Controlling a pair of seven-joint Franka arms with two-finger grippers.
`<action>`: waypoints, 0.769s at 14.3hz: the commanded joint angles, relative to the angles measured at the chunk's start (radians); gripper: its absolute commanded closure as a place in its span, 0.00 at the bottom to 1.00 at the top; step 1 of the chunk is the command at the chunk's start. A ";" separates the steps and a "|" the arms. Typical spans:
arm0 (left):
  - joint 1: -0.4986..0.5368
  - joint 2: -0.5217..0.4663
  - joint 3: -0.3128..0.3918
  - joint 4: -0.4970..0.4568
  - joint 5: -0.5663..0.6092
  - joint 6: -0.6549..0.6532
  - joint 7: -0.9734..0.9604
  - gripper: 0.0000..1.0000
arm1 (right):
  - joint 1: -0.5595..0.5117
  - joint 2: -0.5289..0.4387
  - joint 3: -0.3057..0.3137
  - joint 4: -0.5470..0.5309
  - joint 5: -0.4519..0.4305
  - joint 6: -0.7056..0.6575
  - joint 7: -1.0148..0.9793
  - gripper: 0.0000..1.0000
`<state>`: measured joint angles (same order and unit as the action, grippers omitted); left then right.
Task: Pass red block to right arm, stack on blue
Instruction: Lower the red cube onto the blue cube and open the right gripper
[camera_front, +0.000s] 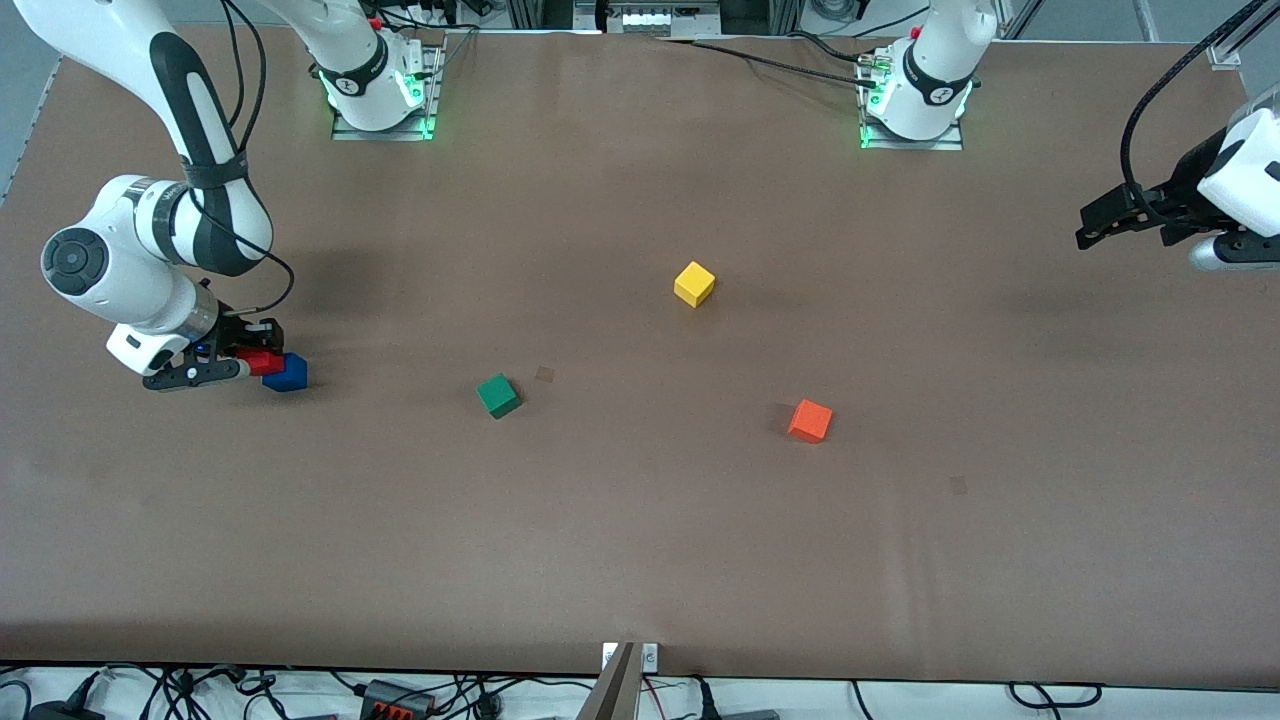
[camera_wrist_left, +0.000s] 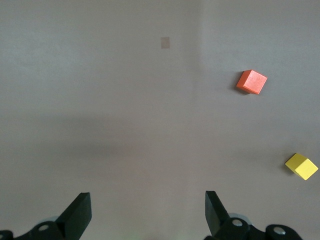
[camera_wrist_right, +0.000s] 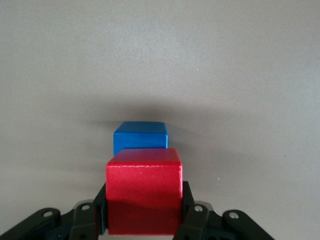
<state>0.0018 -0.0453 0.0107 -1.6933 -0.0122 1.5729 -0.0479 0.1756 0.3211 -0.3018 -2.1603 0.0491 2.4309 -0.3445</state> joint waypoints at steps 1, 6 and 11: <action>0.007 0.024 -0.006 0.046 0.000 -0.028 0.019 0.00 | -0.001 0.001 0.006 -0.006 0.000 0.025 0.022 1.00; 0.009 0.024 -0.006 0.052 0.011 -0.028 0.025 0.00 | 0.001 0.001 0.006 0.007 0.003 0.019 0.038 0.01; -0.005 0.028 -0.009 0.055 0.005 -0.022 0.017 0.00 | 0.008 -0.031 0.009 0.037 0.003 -0.033 0.084 0.00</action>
<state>-0.0027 -0.0389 0.0067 -1.6753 -0.0122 1.5706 -0.0467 0.1794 0.3173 -0.2995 -2.1381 0.0500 2.4368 -0.2870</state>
